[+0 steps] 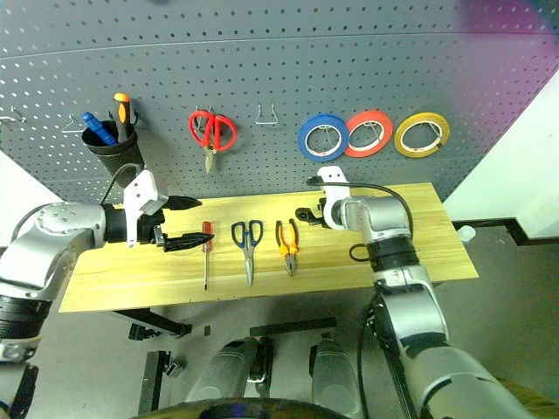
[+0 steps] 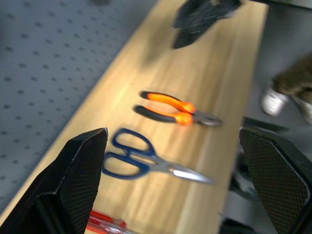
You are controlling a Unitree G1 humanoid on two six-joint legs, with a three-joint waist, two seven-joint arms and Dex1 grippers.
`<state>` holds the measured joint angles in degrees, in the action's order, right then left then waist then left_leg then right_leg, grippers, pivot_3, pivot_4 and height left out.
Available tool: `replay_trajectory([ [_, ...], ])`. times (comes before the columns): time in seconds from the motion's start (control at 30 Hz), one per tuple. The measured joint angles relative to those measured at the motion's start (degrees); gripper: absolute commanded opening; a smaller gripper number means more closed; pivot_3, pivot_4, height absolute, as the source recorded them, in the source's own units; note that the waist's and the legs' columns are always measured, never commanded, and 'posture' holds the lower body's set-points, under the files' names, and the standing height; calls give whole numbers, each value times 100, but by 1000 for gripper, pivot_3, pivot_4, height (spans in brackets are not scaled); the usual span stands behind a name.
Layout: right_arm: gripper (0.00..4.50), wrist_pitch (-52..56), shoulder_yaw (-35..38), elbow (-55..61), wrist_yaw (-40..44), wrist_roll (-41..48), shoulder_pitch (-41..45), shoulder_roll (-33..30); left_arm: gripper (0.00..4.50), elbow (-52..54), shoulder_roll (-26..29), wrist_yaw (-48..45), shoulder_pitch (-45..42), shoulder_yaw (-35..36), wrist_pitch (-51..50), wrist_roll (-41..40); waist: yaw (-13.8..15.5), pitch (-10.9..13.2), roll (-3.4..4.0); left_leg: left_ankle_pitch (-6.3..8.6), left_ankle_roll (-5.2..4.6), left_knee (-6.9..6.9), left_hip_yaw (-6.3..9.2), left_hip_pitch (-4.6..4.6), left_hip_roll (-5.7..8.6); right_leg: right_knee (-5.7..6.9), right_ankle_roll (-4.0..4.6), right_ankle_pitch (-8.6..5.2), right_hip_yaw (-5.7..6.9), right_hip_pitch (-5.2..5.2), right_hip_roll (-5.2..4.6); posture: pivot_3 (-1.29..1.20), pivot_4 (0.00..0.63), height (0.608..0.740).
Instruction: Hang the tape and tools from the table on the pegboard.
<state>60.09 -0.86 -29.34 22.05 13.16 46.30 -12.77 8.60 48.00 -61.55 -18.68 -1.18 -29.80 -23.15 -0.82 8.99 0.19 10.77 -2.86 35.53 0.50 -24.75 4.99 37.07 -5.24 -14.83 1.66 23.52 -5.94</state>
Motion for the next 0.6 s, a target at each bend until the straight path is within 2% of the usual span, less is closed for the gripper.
replay_trajectory([
  [0.07,4472,-138,29,-484,-106,-34,197,205,4500,-117,94,-136,34,22,174,30,-3,6,3,-1,1,-13,0,0,0,-1,1,-1,0,7,1,63,188,733],
  [0.2,4472,-298,51,-998,-148,-62,411,585,4500,-1448,-168,-358,249,0,1459,424,-15,12,9,-4,5,-36,-1,10,-1,0,7,-4,-2,11,2,74,192,733],
  [0.3,4472,-430,21,-1284,-146,-118,431,704,4500,-2086,-320,-545,423,-39,2149,609,19,50,-20,-4,6,-38,-1,6,-1,1,6,-4,-1,17,1,81,190,733],
  [0.53,4472,-874,-187,-1751,-146,-403,459,831,4500,-2599,-478,-883,634,70,3230,626,9,59,-17,-3,6,-43,-2,3,8,-3,4,-3,-1,20,-9,87,180,733],
  [0.6,4472,-1066,-251,-2017,-157,-528,552,889,4500,-2547,-503,-973,958,146,3432,597,-21,59,-17,-3,7,-51,-2,3,6,-1,-1,0,-2,26,-8,93,179,733],
])
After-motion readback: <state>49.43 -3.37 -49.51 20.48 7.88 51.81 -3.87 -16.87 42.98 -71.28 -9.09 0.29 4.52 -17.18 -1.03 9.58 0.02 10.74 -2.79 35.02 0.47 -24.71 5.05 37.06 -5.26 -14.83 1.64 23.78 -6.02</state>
